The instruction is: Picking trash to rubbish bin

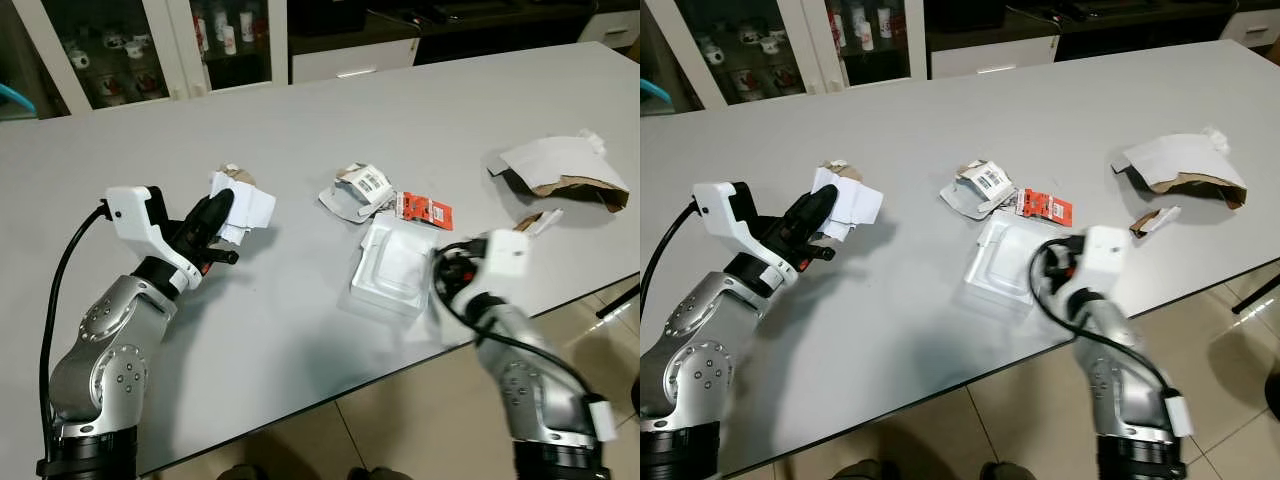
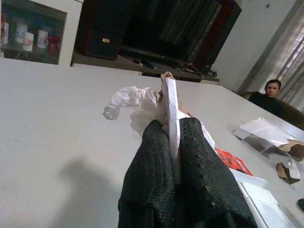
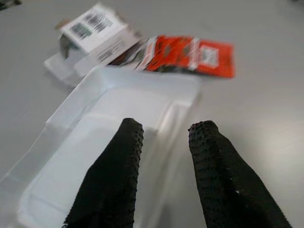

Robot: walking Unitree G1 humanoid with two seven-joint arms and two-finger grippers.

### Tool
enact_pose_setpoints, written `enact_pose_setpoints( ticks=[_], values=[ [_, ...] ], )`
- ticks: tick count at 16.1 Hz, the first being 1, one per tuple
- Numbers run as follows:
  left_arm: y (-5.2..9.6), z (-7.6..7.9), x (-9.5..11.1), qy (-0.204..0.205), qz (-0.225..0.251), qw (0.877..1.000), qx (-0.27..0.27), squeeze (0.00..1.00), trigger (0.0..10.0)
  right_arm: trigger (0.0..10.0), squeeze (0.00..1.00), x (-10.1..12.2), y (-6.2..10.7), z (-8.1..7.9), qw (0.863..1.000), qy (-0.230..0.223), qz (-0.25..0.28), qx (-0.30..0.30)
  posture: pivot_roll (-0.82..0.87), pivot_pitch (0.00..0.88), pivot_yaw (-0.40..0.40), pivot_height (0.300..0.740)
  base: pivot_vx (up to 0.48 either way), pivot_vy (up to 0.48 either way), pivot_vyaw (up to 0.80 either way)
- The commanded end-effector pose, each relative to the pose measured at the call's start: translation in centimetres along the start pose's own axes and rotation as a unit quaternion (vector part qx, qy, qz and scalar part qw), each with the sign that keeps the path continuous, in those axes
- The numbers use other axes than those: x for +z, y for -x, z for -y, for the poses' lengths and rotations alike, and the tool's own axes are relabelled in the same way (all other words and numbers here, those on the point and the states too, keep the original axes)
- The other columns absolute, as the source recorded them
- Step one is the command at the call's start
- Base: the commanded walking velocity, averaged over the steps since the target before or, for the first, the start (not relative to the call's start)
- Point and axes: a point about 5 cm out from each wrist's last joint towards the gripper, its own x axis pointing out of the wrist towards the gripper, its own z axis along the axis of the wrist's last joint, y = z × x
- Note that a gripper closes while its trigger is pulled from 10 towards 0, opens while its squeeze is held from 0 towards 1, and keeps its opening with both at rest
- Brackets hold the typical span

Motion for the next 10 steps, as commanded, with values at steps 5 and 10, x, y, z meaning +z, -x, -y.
enact_pose_setpoints(
  ticks=[5, 10],
  values=[
    [0.3, 0.1, 0.2, -0.009, -0.007, 1.0, -0.003, 0.0, 0.0, 10.0, 0.0, -0.2, -1.1, 0.4, 0.999, 0.019, -0.014, -0.033, -0.03, 0.105, -0.004, 0.74, 0.0, 0.0, 0.0],
    [0.5, 0.1, 0.3, -0.011, -0.011, 1.0, -0.005, 0.0, 0.0, 10.0, 0.0, -1.3, -1.2, 0.8, 0.997, -0.032, -0.045, -0.045, -0.03, 0.108, -0.001, 0.74, 0.0, 0.0, 0.0]
  ],
)
